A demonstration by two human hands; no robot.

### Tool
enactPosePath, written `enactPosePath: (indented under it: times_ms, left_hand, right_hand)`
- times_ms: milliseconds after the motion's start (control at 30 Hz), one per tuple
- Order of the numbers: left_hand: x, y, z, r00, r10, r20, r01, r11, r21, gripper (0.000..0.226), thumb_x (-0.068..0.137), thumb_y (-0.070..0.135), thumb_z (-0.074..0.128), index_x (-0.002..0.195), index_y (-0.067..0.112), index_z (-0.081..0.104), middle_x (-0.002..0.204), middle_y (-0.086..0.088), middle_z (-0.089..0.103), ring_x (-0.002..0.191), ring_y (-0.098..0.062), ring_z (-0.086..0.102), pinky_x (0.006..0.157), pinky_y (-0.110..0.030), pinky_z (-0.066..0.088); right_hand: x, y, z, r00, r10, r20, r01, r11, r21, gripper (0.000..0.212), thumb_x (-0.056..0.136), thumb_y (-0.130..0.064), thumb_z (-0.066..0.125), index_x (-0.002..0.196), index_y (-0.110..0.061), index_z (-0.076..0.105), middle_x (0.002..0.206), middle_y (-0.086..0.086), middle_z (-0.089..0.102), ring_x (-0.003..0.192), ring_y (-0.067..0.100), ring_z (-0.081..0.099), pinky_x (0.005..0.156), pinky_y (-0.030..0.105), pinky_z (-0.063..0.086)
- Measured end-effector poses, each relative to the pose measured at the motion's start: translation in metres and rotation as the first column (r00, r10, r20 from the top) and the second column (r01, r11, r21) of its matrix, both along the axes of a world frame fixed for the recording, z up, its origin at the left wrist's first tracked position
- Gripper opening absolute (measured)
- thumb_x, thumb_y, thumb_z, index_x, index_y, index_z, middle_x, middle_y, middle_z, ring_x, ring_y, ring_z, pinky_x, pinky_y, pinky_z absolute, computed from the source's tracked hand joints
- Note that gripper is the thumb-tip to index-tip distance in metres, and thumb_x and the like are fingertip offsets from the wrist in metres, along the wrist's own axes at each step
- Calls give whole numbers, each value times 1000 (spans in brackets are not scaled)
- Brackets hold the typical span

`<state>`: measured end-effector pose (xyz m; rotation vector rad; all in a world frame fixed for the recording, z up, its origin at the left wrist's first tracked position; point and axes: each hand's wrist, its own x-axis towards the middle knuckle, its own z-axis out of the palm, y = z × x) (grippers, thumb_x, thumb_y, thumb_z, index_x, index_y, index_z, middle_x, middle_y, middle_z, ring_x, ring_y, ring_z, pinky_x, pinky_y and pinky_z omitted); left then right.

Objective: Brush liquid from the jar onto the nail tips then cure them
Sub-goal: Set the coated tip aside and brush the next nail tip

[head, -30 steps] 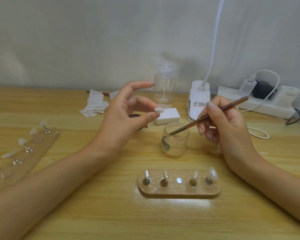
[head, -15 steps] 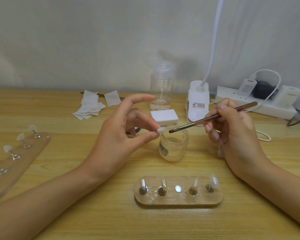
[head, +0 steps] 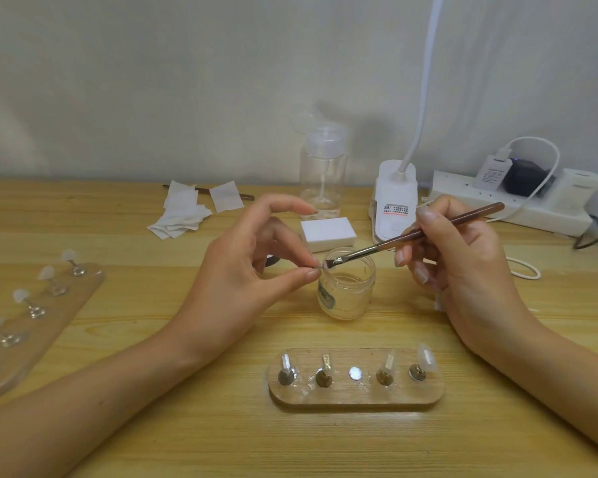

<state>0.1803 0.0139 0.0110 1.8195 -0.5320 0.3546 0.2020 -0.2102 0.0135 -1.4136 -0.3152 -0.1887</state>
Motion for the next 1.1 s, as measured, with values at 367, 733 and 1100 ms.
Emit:
enactPosePath:
  times_ms: [367, 733, 1100]
  left_hand:
    - [1, 1, -1, 1000, -18, 3, 18, 1000, 4, 46, 80, 14, 77, 118, 33, 58, 78, 5, 70, 80, -9, 67, 60, -16, 39]
    - [2, 0, -3, 999, -27, -26, 27, 1000, -8, 47, 79, 14, 77, 119, 32, 59, 77, 3, 69, 78, -10, 67, 56, -27, 39]
    - [2, 1, -3, 998, -34, -57, 32, 999, -22, 49, 77, 15, 79, 119, 32, 60, 76, 3, 70, 78, -8, 69, 56, -35, 38]
  right_hand:
    - [-1, 0, 1, 999, -31, -6, 31, 1000, -3, 26, 95, -31, 56, 77, -17, 46, 59, 5, 63, 45, 12, 43, 39, 18, 27]
    - [-1, -2, 0, 999, -51, 14, 52, 999, -10, 26, 98, -29, 53, 76, -17, 47, 59, 5, 62, 47, 15, 41, 41, 22, 26]
    - [-1, -3, 1, 995, -94, 29, 94, 995, -21, 26, 101, -23, 50, 76, -17, 46, 58, 2, 62, 48, 15, 43, 43, 30, 20]
